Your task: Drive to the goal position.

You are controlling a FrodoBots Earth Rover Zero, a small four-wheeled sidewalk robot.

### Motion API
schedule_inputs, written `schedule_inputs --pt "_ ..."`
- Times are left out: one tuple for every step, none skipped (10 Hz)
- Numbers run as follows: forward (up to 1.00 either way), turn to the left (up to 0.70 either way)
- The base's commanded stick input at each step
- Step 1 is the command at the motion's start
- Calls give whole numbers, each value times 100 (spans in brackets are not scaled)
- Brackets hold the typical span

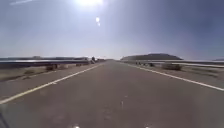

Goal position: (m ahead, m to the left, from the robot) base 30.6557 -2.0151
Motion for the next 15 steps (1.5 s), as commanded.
schedule_inputs --pt "100 0" --pt "100 0" --pt "100 0" --pt "100 0" --pt "100 0" --pt "100 0" --pt "100 0" --pt "100 0" --pt "100 0" --pt "100 0" --pt "100 0" --pt "100 0" --pt "100 0" --pt "100 0" --pt "100 0"
